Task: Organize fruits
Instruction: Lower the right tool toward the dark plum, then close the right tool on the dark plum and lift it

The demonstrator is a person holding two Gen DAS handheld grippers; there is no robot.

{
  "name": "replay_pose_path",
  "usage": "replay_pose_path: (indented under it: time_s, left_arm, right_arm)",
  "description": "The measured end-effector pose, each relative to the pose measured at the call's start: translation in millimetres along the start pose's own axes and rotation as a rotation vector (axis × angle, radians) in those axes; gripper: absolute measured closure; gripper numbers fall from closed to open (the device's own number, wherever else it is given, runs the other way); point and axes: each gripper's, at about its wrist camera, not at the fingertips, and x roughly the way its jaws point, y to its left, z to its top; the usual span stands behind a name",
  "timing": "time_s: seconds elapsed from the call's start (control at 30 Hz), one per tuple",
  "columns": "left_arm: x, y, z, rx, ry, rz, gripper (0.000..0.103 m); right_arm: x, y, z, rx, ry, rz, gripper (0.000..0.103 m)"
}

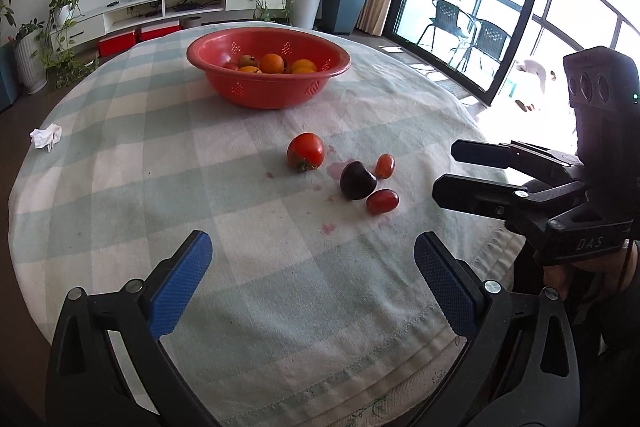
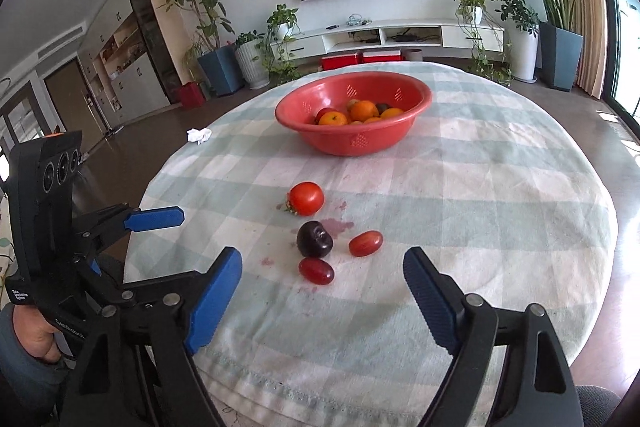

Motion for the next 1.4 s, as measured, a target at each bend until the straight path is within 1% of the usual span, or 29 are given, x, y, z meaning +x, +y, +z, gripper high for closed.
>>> replay_pose_path:
  time_s: [0.03, 0.2, 0.27, 0.33, 0.47, 0.53, 0.77, 0.83, 1.0, 1.17, 1.4]
  left_arm:
    - [-1.2, 1.1, 0.2, -0.005, -0.004, -0.004, 0.000]
    - [-5.5, 12.8, 3.6, -0.055, -0.019, -0.011, 0.000]
    - [-5.8, 17.9, 3.4, -0.080, -0.019, -0.010, 0.000]
    - [-7.4, 21.2, 3.2, -0.095, -0.025, -0.012, 0.000]
    - [-9.7, 23.5, 1.2, -0.104, -0.034, -0.016, 0.000]
    - [-9.6, 24.2, 1.0, -0.108, -0.035, -0.016, 0.000]
    - [-7.9, 26.1, -0.6, -0.121, -0.037, 0.002, 0.000]
    - [-7.9, 27.2, -0.8, -0.125, -0.039, 0.001, 0.000]
    - [-7.7, 29.3, -0.8, -0.133, -0.038, 0.000, 0.000]
    - [-7.1, 28.6, -1.4, -0.130, -0.035, 0.003, 0.000]
    - [-7.0, 27.8, -2.4, -0.128, -0.029, 0.008, 0.000]
  right_arm:
    - [2.4, -0.2, 0.2, 0.000, 0.012, -0.004, 0.025]
    - [8.2, 4.6, 8.0, -0.034, 0.033, -0.012, 0.030]
    - [14.9, 11.5, 13.6, -0.082, 0.049, -0.014, 0.031]
    - [24.6, 18.4, 17.7, -0.133, 0.082, -0.022, 0.035]
    - [44.3, 23.3, 20.4, -0.178, 0.150, -0.032, 0.039]
    - [52.0, 23.5, 22.1, -0.190, 0.177, -0.040, 0.042]
    - [64.1, 31.6, 27.4, -0.263, 0.226, -0.045, 0.050]
    - [69.9, 33.2, 27.8, -0.282, 0.250, -0.052, 0.054]
    - [78.4, 32.4, 27.2, -0.297, 0.292, -0.062, 0.056]
    - [81.0, 31.5, 26.7, -0.302, 0.309, -0.061, 0.059]
    - [83.9, 27.5, 28.4, -0.287, 0.328, -0.057, 0.069]
